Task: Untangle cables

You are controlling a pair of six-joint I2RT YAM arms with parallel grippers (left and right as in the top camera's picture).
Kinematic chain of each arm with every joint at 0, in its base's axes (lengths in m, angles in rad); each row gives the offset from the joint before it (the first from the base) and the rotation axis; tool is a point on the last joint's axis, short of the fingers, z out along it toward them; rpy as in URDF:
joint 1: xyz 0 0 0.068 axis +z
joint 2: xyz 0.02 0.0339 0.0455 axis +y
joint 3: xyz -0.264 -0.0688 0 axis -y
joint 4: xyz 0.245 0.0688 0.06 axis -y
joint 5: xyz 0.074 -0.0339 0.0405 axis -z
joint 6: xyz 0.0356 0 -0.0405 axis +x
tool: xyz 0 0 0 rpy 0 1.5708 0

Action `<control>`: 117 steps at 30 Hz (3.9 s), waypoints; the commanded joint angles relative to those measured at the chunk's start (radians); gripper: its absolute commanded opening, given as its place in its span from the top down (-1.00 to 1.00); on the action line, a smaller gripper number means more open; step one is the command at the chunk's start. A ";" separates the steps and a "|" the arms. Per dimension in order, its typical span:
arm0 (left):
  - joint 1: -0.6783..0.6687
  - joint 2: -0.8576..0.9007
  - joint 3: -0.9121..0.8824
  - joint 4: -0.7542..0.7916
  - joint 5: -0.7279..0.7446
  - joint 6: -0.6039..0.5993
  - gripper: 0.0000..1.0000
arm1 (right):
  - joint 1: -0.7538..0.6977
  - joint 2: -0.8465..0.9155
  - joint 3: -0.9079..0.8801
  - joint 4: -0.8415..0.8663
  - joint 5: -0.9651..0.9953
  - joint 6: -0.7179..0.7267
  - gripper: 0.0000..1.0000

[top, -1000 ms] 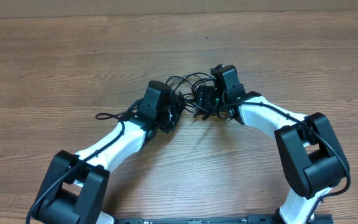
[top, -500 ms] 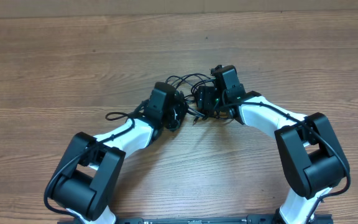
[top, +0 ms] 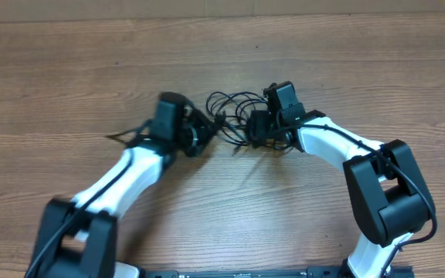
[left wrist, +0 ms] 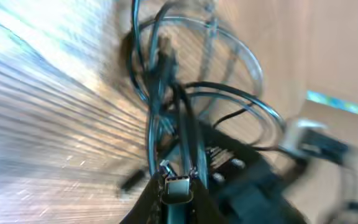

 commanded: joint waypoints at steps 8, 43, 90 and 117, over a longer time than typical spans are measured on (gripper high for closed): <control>0.111 -0.409 0.010 -0.189 0.037 0.313 0.92 | -0.103 0.014 -0.015 -0.264 0.003 0.163 0.79; 0.736 -0.868 0.011 -0.580 0.026 0.573 0.92 | -0.535 -0.072 -0.015 -0.438 0.013 0.136 0.78; 0.953 -0.582 0.011 -0.748 0.094 0.552 -0.99 | -0.228 -0.321 0.036 -0.669 -0.278 0.132 -0.62; -0.180 -0.244 0.010 -0.504 -0.079 -0.881 -0.65 | -0.219 -0.321 0.039 -0.670 -0.113 0.101 -0.93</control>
